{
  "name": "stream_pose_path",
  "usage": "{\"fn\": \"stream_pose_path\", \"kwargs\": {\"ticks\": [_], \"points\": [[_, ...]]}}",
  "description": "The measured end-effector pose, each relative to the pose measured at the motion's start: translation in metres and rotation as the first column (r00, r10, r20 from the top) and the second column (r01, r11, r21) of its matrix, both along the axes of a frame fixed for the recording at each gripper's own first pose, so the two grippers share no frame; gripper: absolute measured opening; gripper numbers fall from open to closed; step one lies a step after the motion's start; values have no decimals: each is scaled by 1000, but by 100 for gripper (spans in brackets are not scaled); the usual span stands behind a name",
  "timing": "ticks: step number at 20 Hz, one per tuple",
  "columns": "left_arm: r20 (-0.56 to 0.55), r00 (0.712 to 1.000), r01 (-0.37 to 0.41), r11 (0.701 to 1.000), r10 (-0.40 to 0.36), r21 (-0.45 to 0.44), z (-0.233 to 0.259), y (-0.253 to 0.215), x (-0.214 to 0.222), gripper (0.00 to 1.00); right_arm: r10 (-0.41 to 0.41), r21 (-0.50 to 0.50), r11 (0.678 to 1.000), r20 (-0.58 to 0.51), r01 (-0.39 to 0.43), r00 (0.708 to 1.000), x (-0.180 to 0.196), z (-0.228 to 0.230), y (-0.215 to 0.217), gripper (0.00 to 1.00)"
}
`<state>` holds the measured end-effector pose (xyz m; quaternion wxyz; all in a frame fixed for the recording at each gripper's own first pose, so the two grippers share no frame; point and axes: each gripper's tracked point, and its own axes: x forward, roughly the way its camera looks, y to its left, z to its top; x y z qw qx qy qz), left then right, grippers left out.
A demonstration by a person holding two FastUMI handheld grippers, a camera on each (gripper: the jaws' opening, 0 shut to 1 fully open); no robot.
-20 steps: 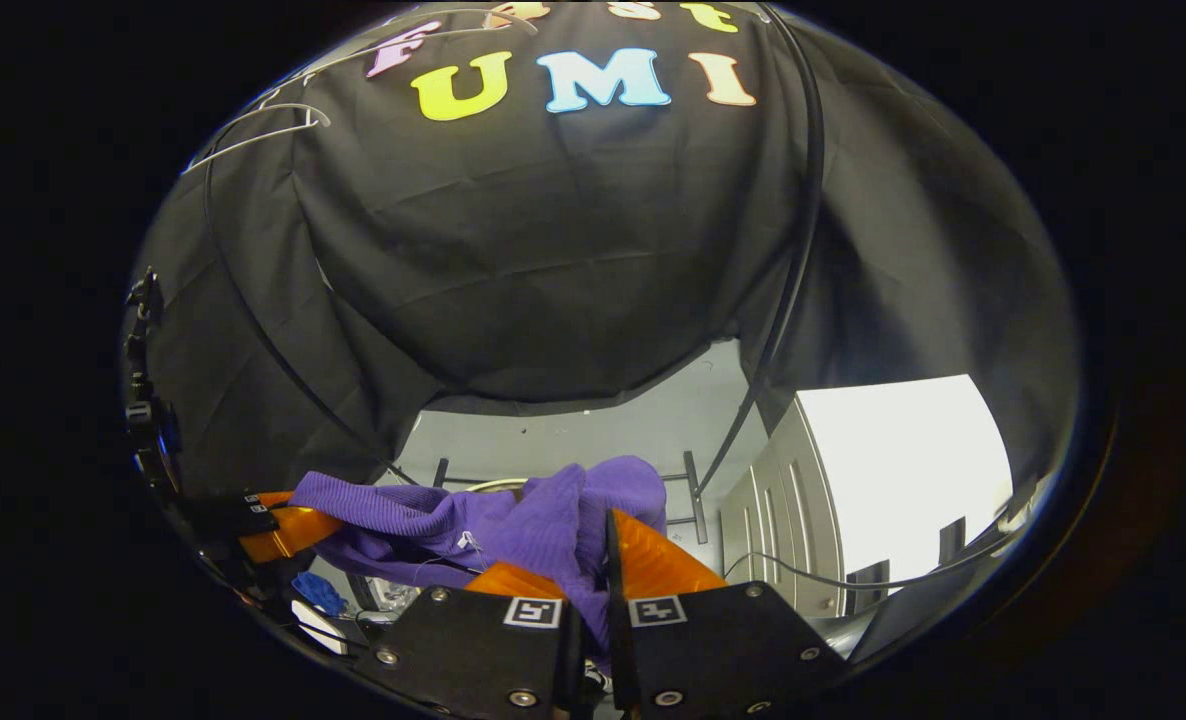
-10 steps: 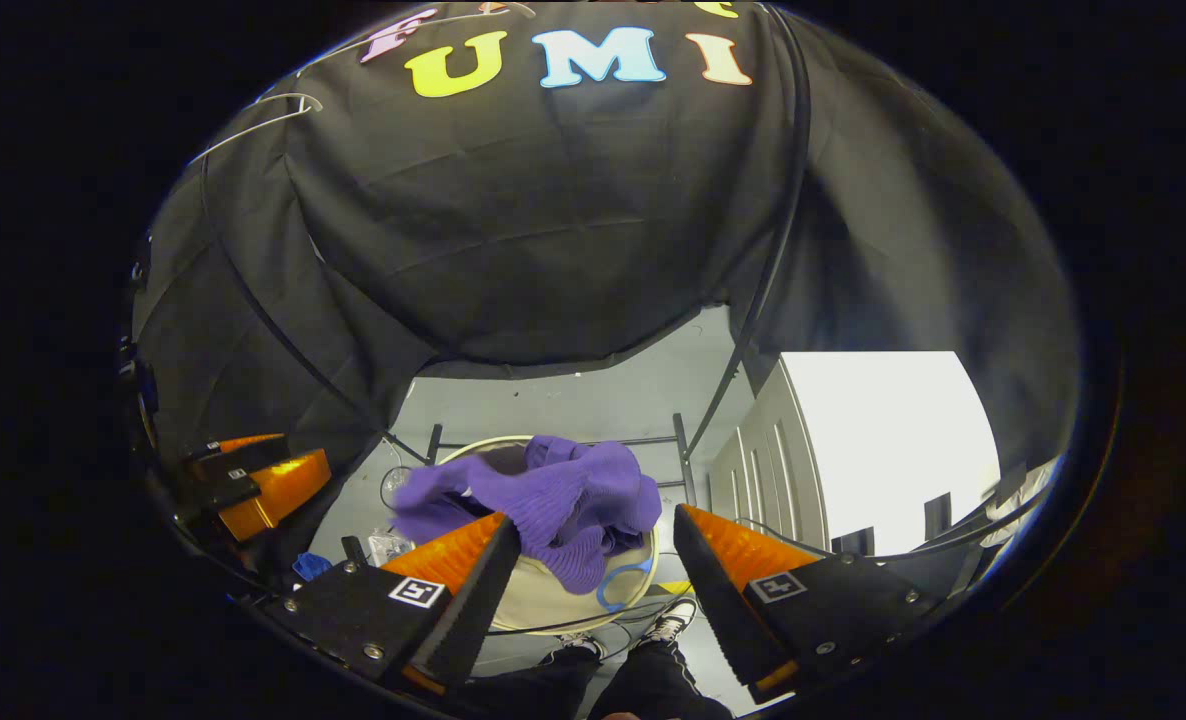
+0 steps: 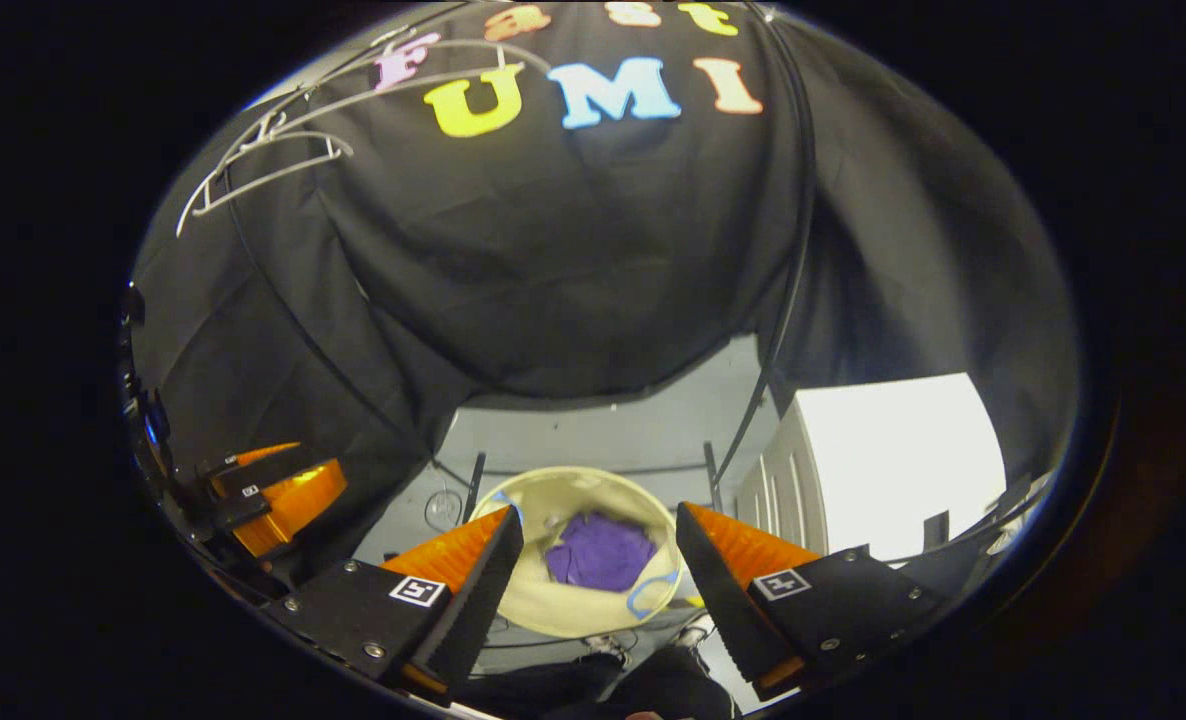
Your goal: Grasp the clothes on the hanger with both hands and then place them into the laundry hamper below.
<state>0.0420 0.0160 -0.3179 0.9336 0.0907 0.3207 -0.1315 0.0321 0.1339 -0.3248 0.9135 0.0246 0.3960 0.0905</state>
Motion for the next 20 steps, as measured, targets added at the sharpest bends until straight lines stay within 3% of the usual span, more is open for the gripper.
{"fn": "stream_pose_path", "kwargs": {"ticks": [3, 8, 9, 10, 13, 16, 18, 20], "points": [[113, 994, 6, 1000, -4, -12, 63, -7, 12, 96, -24, -43, 998, 216, 34, 976, 26, 71, -27, 96], [317, 946, -36, 994, 66, -101, 185, -28, 36, 86, -105, 6, 993, 516, 119, 850, 44, 189, -70, 95], [355, 931, -40, 991, 84, -130, 213, -33, 39, 84, -111, 9, 992, 560, 127, 821, 44, 211, -81, 91], [395, 913, -44, 986, 104, -158, 240, -38, 40, 97, -116, 11, 991, 601, 137, 791, 43, 233, -94, 95], [491, 853, -76, 972, 179, -223, 307, -50, 26, 96, -135, 23, 986, 698, 166, 704, 54, 289, -137, 91], [589, 767, -98, 954, 253, -282, 354, -50, -16, 96, -135, 15, 980, 782, 198, 608, 50, 337, -186, 100], [640, 717, -87, 947, 276, -310, 379, -64, -39, 96, -117, 4, 981, 810, 195, 575, 45, 346, -210, 91], [668, 691, -87, 949, 276, -302, 391, -73, -59, 84, -107, 12, 986, 807, 165, 581, 40, 340, -225, 95]]}}
